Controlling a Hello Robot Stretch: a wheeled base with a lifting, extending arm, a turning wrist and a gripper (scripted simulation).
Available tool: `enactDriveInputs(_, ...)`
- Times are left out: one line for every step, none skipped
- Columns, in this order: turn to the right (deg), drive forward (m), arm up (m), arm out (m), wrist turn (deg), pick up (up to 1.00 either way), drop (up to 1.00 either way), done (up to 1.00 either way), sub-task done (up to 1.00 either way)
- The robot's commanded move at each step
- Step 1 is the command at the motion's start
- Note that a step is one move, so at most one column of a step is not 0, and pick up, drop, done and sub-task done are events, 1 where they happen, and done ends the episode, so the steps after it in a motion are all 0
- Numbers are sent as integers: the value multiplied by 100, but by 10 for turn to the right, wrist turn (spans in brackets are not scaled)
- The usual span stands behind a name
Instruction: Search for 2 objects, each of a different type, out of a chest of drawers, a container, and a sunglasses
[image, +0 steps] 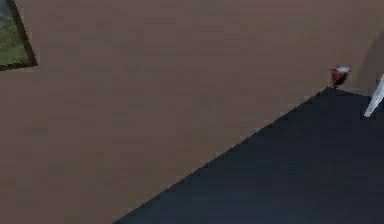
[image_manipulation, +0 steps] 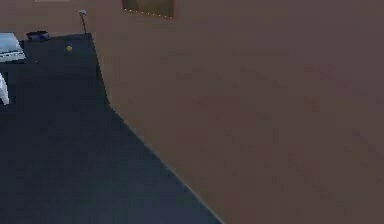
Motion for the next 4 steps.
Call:
enactDriveInputs(390, 0, 0, 0, 0, 0, 0, 0, 0)
enactDriveInputs(30, 0, 0, 0, 0, 0, 0, 0, 0)
enactDriveInputs(0, 100, 0, 0, 0, 0, 0, 0, 0)
enactDriveInputs(0, 100, 0, 0, 0, 0, 0, 0, 0)
